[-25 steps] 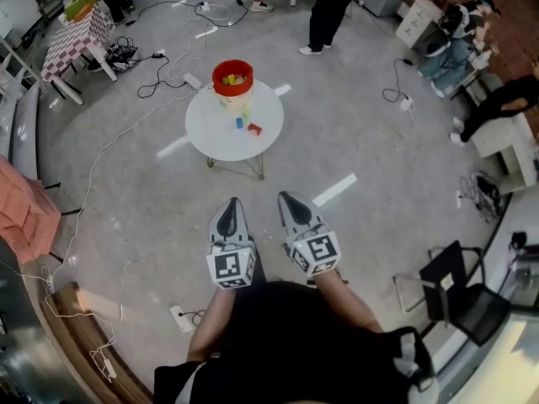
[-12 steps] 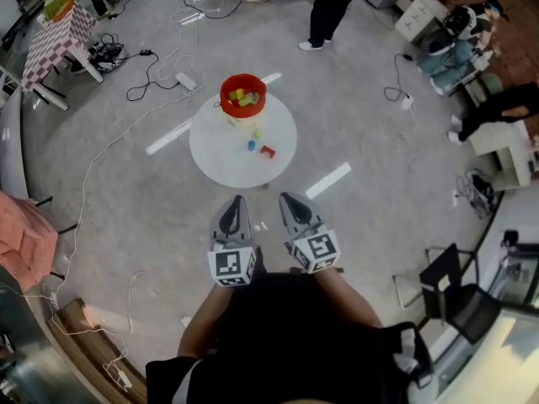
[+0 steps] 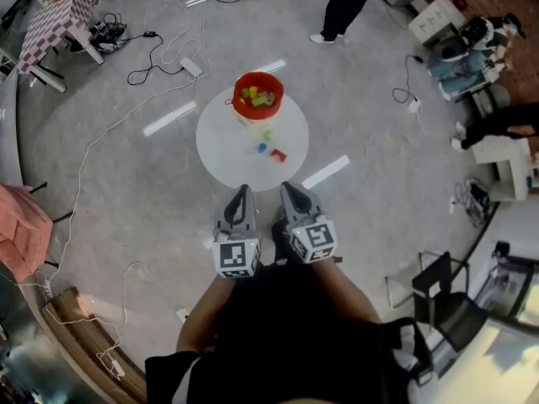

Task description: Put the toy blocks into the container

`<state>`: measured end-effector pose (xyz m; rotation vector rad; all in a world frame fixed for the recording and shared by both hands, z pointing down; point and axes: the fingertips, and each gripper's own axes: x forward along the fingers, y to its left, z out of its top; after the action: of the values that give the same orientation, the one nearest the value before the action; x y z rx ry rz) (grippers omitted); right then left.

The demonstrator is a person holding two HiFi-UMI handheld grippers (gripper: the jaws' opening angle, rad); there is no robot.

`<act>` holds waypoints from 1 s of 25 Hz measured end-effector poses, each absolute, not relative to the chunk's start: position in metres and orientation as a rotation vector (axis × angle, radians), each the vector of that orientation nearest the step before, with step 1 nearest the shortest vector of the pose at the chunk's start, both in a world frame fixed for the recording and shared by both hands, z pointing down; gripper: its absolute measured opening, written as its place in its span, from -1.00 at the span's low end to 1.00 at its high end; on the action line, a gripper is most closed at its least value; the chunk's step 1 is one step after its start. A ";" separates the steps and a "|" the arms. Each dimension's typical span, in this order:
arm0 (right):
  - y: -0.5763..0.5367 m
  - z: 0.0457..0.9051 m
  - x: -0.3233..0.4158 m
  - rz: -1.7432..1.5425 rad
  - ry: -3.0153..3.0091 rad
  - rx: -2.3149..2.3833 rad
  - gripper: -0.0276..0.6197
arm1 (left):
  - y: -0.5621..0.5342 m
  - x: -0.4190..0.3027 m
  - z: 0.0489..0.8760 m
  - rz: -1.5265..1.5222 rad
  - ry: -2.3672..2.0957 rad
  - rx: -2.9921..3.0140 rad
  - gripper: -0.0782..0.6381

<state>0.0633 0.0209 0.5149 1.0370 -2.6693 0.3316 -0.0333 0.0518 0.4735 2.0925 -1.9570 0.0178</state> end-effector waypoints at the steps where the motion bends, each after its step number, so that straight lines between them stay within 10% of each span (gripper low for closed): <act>1: 0.016 0.517 0.062 0.331 -2.665 1.029 -0.96 | 0.048 -0.035 0.474 0.019 -1.960 2.083 -0.80; 25: -0.157 0.571 0.049 0.367 -2.658 0.652 -0.82 | -0.120 -0.023 0.469 -0.033 -2.201 1.868 -0.80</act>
<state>0.0485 -0.1573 0.5707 0.6520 -2.6582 0.3667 -0.0229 -0.1203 0.4686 1.8680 -2.2005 -0.0335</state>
